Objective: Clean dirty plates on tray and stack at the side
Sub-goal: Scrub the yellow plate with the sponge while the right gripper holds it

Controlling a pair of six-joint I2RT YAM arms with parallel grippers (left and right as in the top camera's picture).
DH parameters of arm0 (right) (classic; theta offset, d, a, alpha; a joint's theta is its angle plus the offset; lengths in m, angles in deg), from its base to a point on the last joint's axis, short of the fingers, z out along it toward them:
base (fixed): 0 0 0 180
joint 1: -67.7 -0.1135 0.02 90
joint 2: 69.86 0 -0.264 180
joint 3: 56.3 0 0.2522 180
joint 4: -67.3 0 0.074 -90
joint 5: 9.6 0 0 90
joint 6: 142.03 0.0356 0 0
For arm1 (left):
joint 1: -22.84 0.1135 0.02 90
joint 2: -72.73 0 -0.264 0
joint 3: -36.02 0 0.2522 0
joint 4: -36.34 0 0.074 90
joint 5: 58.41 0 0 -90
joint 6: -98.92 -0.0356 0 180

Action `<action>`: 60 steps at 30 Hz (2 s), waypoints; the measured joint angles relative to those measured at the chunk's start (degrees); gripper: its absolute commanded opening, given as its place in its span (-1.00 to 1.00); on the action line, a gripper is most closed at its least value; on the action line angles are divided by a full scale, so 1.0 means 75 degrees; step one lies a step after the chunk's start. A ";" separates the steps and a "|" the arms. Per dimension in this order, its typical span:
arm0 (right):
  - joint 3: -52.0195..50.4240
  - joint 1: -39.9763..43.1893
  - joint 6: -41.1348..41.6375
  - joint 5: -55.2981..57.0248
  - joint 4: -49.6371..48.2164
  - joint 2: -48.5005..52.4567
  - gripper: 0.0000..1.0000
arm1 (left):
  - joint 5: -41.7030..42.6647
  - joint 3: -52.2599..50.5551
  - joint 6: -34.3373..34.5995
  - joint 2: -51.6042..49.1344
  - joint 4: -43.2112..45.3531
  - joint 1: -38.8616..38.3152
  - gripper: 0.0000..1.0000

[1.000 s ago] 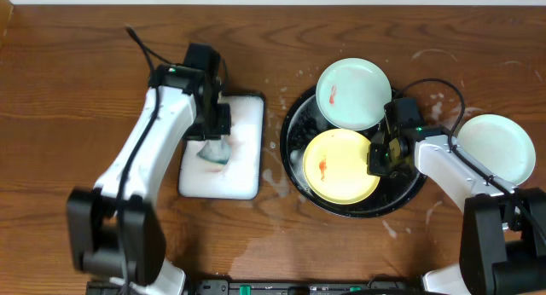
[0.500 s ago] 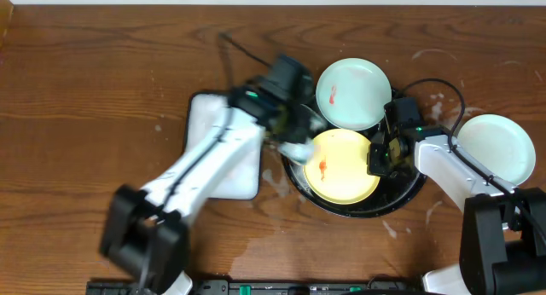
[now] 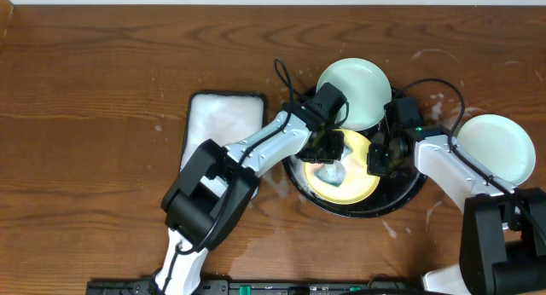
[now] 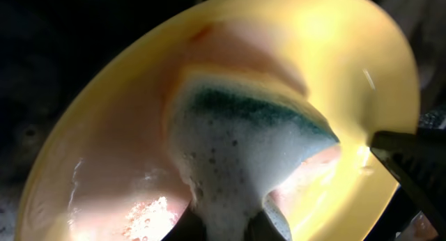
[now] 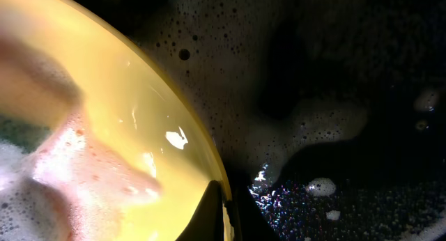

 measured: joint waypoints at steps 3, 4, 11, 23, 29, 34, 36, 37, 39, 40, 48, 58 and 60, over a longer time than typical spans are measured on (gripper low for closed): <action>0.0003 0.0000 0.0000 -0.0003 0.0006 0.0000 -0.98 | -0.0256 0.0181 0.0117 -0.0061 -0.0463 0.0041 -0.85; 0.0003 0.0000 0.0000 0.0000 0.0009 0.0000 -0.98 | -0.0478 0.0271 0.0143 -0.0061 -0.0731 0.0035 -0.85; 0.0009 0.0000 0.0026 -0.0160 0.0050 0.0012 -0.98 | -0.1944 0.0729 -0.0128 -0.0067 -0.1687 -0.0087 -0.85; 0.0009 0.0000 0.0000 -0.0332 0.0050 0.0029 -0.98 | -0.1559 0.0609 0.0064 -0.0160 0.0102 -0.0140 -0.85; 0.0012 0.0000 -0.0096 -0.0332 0.0052 0.0029 -0.98 | -0.0711 0.0597 0.0629 -0.0291 0.0764 -0.0224 -0.85; 0.0017 0.0000 -0.0169 -0.0309 0.0061 0.0032 -0.98 | -0.0574 0.0600 0.0775 -0.0341 0.0746 -0.0341 -0.84; 0.0035 0.0000 -0.0175 -0.0294 0.0082 0.0038 -0.98 | -0.0638 0.0624 0.0772 -0.0347 0.0431 -0.0329 -0.85; 0.0041 0.0000 -0.0178 -0.0289 0.0090 0.0041 -0.98 | -0.0714 0.0659 0.0772 -0.0347 0.0184 -0.0306 -0.85; 0.0050 0.0000 -0.0178 -0.0286 0.0111 0.0050 -0.98 | -0.0962 0.0752 0.0775 -0.0347 -0.0388 -0.0265 -0.84; 0.0052 0.0000 -0.0178 -0.0286 0.0111 0.0052 -0.98 | -0.1093 0.0807 0.0772 -0.0344 -0.0673 -0.0245 -0.85; 0.0058 -0.0003 -0.0184 -0.0358 0.0114 0.0064 -0.98 | -0.1856 0.1134 0.0766 -0.0312 -0.2314 0.0128 -0.84; 0.0061 -0.0003 -0.0181 -0.0522 0.0125 0.0070 -0.98 | -0.1151 0.0970 0.0807 -0.0420 -0.0641 0.0271 -0.84; 0.0061 -0.0003 -0.0181 -0.0519 0.0125 0.0070 -0.98 | -0.0828 0.0970 0.0927 -0.0516 -0.0312 0.0265 -0.85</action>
